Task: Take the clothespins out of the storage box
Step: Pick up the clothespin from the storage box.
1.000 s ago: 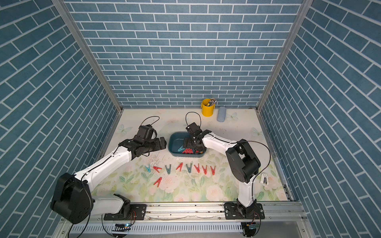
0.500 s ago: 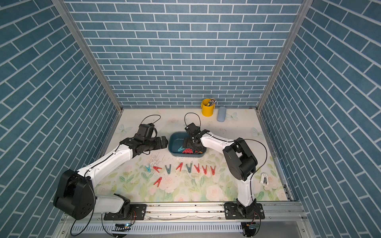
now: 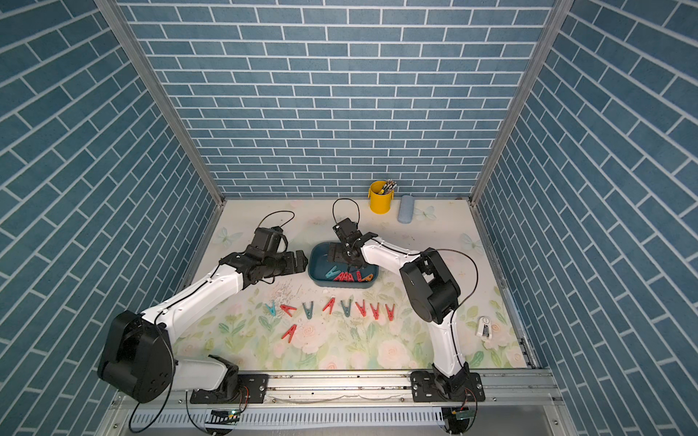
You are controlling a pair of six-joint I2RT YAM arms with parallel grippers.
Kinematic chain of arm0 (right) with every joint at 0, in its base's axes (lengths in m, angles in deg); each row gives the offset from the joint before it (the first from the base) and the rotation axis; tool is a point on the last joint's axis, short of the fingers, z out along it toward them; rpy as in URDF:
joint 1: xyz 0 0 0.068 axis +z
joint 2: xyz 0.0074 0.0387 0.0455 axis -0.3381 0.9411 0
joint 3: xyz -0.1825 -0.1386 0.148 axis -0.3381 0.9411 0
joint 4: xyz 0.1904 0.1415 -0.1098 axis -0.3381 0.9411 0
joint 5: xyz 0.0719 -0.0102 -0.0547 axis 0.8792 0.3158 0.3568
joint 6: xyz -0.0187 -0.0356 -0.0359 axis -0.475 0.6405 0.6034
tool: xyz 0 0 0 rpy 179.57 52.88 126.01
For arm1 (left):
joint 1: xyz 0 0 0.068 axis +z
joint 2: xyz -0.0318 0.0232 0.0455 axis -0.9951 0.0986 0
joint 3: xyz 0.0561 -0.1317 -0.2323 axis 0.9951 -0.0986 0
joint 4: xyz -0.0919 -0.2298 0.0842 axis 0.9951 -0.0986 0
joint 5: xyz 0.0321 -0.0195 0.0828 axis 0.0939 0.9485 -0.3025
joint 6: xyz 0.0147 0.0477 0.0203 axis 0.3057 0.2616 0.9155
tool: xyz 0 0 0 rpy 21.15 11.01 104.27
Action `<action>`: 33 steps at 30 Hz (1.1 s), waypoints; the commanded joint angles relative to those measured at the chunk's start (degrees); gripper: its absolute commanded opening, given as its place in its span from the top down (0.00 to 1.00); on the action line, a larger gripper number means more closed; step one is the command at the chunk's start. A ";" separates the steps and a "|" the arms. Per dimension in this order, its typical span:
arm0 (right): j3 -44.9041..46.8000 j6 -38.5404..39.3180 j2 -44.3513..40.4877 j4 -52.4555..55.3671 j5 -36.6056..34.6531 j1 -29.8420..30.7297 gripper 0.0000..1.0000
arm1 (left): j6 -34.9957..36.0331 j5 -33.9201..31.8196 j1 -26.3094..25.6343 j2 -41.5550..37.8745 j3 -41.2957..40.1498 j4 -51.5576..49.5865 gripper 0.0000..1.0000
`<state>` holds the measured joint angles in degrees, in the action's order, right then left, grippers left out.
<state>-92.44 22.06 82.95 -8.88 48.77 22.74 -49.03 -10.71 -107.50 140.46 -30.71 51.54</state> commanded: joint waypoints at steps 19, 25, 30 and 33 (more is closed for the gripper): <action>5.63 2.14 -6.05 8.52 -9.36 -0.45 0.62 | 1.37 10.25 0.41 -1.13 -0.42 5.11 0.00; 5.88 2.41 -4.91 10.18 -9.62 -0.89 0.75 | 0.52 10.81 0.45 -1.84 -1.32 5.75 0.00; 6.29 2.99 -4.20 10.12 -10.04 -1.72 0.80 | -0.10 10.68 0.41 -2.63 -2.02 5.93 0.00; 6.21 3.37 -3.17 10.29 -9.70 -2.24 0.80 | -0.34 10.61 0.44 -2.97 -2.28 5.82 0.01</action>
<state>-86.91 23.87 78.73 -0.49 40.27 21.14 -49.10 -0.42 -107.46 138.87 -32.22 56.74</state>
